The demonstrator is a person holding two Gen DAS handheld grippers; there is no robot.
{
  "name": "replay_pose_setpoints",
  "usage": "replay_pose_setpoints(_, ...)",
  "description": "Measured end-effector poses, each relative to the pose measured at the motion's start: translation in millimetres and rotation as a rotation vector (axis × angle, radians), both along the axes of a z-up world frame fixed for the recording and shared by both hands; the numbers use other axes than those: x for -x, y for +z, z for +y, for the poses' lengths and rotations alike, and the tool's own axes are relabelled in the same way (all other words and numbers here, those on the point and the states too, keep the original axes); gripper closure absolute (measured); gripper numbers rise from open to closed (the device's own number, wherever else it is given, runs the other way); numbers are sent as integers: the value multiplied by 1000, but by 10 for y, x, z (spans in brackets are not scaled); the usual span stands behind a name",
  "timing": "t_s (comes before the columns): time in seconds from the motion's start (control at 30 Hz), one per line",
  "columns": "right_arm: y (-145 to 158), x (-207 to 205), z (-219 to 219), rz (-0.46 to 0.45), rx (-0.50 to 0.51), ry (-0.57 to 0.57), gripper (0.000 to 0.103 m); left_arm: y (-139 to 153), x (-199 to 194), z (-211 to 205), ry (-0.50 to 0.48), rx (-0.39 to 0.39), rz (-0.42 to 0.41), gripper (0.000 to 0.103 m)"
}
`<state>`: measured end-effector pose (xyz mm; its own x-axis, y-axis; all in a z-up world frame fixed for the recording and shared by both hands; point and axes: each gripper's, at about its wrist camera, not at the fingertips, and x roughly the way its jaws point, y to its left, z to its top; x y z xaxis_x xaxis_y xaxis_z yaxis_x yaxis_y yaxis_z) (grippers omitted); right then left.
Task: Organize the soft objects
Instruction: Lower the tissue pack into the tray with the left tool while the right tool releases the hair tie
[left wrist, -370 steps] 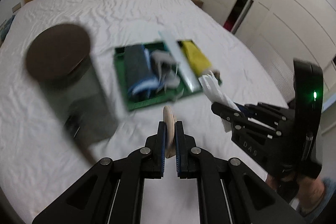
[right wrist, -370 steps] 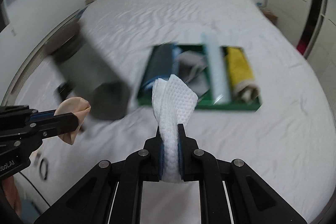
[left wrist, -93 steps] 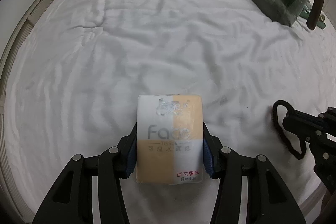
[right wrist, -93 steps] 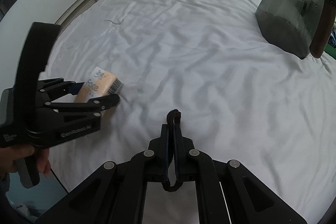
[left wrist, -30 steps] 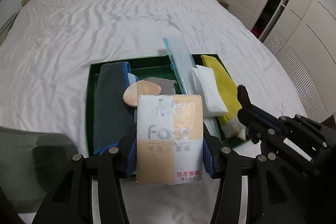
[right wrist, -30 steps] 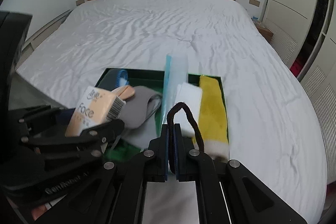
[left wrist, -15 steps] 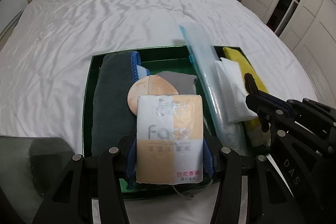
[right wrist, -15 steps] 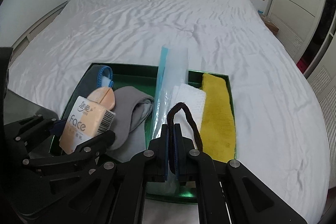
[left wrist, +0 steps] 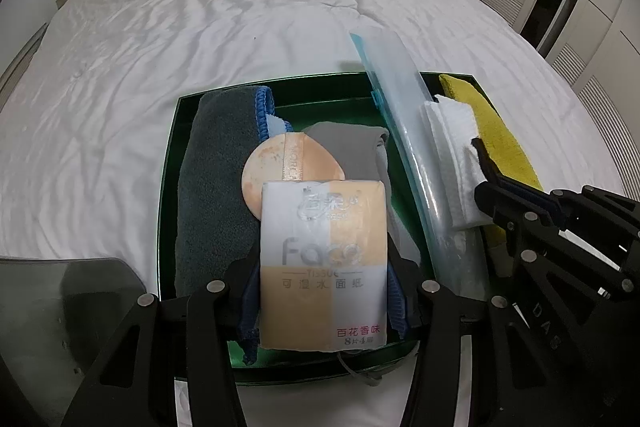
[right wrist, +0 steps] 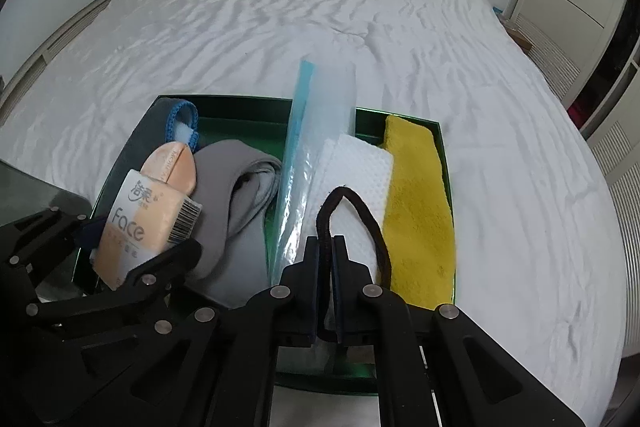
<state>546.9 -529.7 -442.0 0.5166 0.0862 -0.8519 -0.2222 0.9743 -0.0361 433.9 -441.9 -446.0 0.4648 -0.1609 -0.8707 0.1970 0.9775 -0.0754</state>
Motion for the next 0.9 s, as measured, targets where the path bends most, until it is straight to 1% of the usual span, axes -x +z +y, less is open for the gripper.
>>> replay_pose_setpoints(0.03,2,-3,-2,0,3,-1,93,4,2,-3,0,1,-1,57)
replay_pose_setpoints(0.07,2,-9,0,-1,0,-3,87,5,-2,-9,2,1,-2,57)
replay_pose_setpoints(0.1,12,6,-10,-3,-4,-4,77,5,-3,-9,3,1,0,57)
replay_pose_setpoints(0.13,26,6,-13,-11,3,-9,76,10,-3,-2,7,4,1,57)
replay_pose_setpoints(0.2,43,35,-26,-15,-3,-11,71,20,-10,8,9,10,5,57)
replay_pose_setpoints(0.53,219,144,-62,-49,-1,-28,63,164,62,37,21,29,-22,56)
replay_pose_setpoints(0.57,249,168,-74,-54,-3,-32,61,182,73,48,24,35,-23,54)
replay_pose_setpoints(0.63,298,201,-104,-60,-10,-40,60,217,89,81,39,41,-27,47)
replay_pose_setpoints(0.67,336,222,-127,-66,-21,-50,59,243,98,102,49,43,-34,41)
replay_pose_setpoints(0.7,363,237,-145,-69,-27,-57,57,267,107,123,54,52,-39,38)
replay_pose_setpoints(0.77,429,285,-179,-84,-28,-74,51,321,129,150,57,70,-47,38)
replay_pose_setpoints(0.9,545,364,-196,-101,-29,-91,48,434,164,158,62,66,-76,35)
